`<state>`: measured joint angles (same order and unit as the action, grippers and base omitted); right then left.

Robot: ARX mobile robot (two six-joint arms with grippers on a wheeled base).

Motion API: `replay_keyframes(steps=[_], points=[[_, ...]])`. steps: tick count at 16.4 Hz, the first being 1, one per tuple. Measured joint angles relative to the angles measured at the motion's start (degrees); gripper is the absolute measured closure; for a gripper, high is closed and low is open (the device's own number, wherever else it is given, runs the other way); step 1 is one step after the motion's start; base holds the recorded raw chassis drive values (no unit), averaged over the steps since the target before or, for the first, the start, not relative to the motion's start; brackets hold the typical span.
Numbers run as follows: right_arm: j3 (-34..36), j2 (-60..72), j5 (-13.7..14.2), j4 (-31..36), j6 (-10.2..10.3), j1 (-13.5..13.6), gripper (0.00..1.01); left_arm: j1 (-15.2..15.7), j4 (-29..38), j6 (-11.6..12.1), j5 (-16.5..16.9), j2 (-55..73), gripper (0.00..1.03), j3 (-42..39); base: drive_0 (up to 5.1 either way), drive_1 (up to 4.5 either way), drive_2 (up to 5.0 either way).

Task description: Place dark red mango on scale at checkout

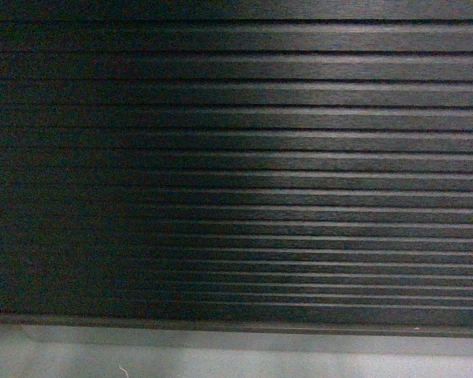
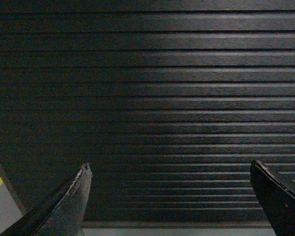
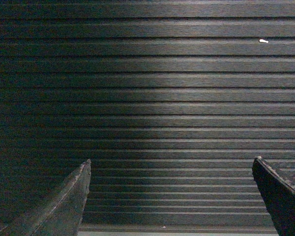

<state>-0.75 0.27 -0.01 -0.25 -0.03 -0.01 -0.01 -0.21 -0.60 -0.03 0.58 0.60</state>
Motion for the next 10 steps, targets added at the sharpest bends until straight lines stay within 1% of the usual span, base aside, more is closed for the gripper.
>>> replay_keyframes(steps=[10], points=[[0.0,0.0,-0.1,0.0,-0.1,0.0,0.03,0.0,0.0,0.0,0.0,0.0,0.05,0.0,0.0,0.00,0.0]])
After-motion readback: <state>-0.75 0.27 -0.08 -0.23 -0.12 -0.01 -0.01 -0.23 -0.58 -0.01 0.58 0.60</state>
